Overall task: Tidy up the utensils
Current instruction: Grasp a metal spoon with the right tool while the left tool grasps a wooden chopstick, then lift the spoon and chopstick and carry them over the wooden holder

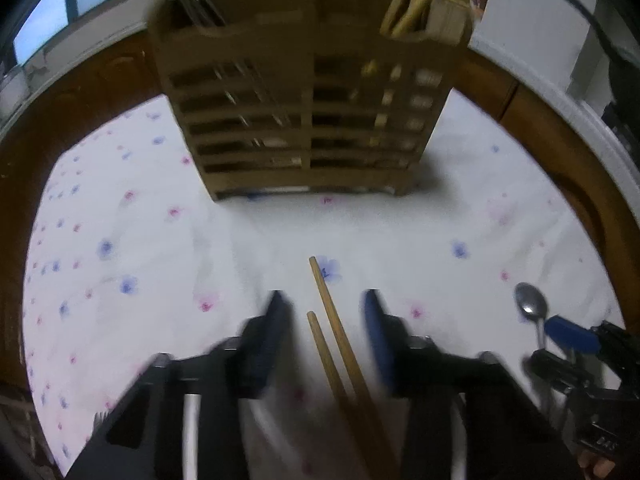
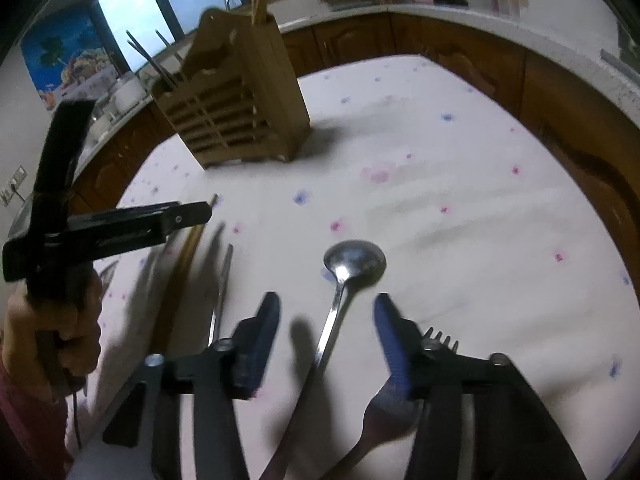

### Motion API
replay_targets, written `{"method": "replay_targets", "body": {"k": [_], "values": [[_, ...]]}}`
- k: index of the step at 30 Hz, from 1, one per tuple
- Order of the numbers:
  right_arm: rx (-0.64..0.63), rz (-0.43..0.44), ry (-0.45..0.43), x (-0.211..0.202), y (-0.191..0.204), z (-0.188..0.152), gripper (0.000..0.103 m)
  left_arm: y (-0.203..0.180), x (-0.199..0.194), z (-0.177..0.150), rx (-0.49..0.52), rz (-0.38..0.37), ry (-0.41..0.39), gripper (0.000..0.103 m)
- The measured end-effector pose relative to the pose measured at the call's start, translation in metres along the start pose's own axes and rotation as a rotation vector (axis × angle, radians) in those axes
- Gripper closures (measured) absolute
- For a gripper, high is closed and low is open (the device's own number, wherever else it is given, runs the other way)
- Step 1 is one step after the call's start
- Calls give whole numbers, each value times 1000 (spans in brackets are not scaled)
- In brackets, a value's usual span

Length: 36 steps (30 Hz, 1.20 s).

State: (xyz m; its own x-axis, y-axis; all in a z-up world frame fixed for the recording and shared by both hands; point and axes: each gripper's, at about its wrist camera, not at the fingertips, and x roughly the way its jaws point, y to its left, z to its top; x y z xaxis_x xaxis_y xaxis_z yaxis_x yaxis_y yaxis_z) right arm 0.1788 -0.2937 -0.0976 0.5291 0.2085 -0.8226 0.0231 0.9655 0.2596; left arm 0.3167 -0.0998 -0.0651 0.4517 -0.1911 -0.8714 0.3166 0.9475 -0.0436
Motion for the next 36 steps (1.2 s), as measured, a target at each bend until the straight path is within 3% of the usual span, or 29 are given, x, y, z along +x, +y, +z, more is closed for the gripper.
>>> {"method": "replay_targets", "body": {"k": [2, 5, 6, 9, 18, 25, 36], "values": [[-5, -5, -4, 1, -1, 1, 61, -2, 7, 4, 22, 16, -18, 76], [-9, -15, -4, 4, -1, 5, 68, -3, 17, 11, 21, 7, -25, 95], [-14, -22, -4, 6, 0, 6, 70, -3, 20, 13, 20, -6, -27, 96], [-32, -42, -1, 10, 1, 9, 95, -4, 24, 16, 14, -27, -34, 97], [0, 32, -29, -4, 0, 7, 101, 5, -15, 6, -73, -127, -151, 100], [-4, 79, -105, -36, 10, 13, 101, 8, -58, -12, -103, -170, -251, 100], [-29, 101, -197, -69, 29, 22, 101, 23, -122, -55, -139, -191, -377, 100]]}}
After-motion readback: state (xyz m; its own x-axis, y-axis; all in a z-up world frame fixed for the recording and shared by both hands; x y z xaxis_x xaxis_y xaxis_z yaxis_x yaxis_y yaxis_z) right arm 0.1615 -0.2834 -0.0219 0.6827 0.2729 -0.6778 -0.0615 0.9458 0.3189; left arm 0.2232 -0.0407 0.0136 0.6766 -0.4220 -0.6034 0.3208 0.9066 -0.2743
